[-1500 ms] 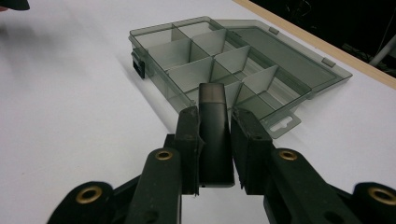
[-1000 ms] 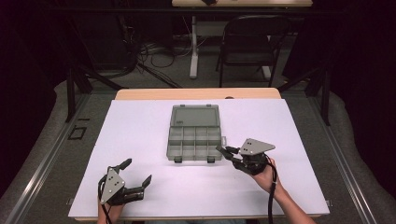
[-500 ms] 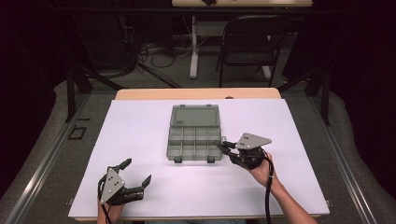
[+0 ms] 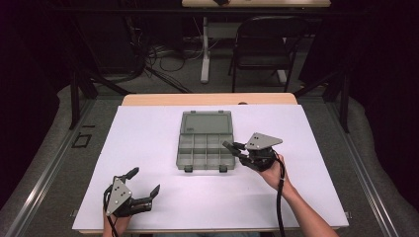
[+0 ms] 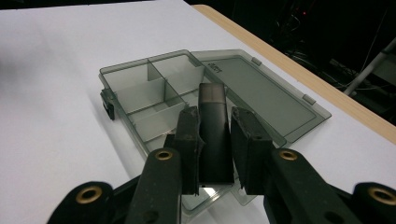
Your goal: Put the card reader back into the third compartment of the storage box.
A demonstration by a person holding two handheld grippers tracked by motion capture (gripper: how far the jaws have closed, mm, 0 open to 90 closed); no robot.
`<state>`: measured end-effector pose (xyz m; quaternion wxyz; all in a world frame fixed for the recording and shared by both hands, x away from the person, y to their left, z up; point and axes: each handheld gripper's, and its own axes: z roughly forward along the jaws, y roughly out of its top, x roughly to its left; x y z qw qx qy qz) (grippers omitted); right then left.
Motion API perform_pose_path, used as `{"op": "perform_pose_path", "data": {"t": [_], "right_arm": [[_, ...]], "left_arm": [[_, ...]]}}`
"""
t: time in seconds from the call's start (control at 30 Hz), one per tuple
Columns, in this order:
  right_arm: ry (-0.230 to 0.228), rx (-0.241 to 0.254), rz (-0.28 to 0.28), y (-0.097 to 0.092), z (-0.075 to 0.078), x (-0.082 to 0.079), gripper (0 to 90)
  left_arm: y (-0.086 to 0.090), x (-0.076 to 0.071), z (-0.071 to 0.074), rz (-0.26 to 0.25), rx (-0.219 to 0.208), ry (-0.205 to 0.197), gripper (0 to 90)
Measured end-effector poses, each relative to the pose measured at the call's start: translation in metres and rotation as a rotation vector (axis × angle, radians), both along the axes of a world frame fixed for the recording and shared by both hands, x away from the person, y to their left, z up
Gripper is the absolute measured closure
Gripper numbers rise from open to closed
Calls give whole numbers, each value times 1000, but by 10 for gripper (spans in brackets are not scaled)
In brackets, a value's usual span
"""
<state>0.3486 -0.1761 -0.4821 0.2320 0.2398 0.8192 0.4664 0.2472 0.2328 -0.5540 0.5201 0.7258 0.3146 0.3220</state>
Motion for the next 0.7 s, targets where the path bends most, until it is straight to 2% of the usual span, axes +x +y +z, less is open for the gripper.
{"op": "perform_pose_path", "data": {"t": [0.7], "right_arm": [[2,-21,-2,15,11,24,737]], "left_arm": [[1,1,0,3,2,-3,105]]}}
